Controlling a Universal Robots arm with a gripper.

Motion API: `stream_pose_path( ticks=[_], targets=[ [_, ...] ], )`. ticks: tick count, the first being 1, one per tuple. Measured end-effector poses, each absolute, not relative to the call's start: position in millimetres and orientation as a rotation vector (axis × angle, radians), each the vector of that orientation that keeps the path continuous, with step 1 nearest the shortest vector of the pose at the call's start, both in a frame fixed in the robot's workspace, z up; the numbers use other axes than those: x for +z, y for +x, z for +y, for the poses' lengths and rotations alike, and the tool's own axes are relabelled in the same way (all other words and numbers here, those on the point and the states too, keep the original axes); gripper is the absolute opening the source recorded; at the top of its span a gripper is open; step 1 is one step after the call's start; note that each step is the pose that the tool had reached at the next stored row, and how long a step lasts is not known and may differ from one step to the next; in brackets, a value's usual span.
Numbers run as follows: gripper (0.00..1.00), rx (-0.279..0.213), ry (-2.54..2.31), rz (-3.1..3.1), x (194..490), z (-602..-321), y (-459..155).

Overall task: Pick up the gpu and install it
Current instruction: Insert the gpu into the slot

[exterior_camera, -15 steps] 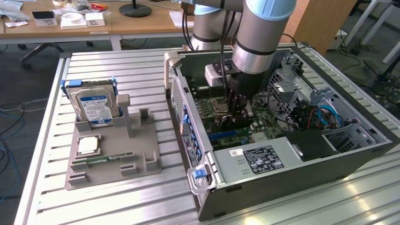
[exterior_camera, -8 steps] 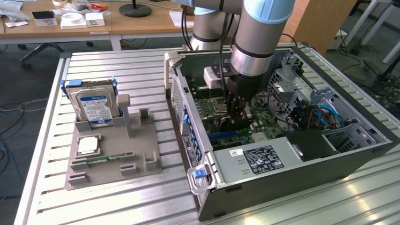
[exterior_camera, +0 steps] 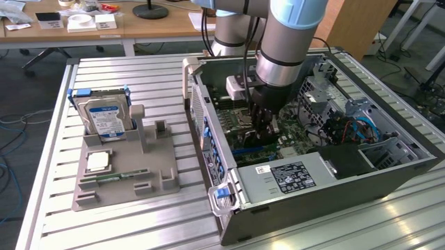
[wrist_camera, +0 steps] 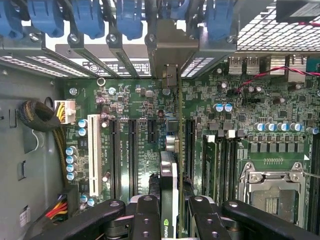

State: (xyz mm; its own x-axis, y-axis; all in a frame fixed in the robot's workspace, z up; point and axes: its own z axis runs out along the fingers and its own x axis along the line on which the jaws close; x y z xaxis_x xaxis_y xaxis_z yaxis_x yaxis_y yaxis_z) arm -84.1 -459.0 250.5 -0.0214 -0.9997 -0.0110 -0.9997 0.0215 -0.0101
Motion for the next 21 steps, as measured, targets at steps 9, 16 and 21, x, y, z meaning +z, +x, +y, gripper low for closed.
stream_pose_path(
  ticks=[9,16,21],
  targets=[
    [0.27,0.001,-2.187,2.235,247.4,-459.4,-85.0],
    [0.27,0.001,-2.187,2.235,245.3,-459.4,-85.3],
    [0.27,0.001,-2.187,2.234,243.7,-459.4,-85.9]
  ],
)
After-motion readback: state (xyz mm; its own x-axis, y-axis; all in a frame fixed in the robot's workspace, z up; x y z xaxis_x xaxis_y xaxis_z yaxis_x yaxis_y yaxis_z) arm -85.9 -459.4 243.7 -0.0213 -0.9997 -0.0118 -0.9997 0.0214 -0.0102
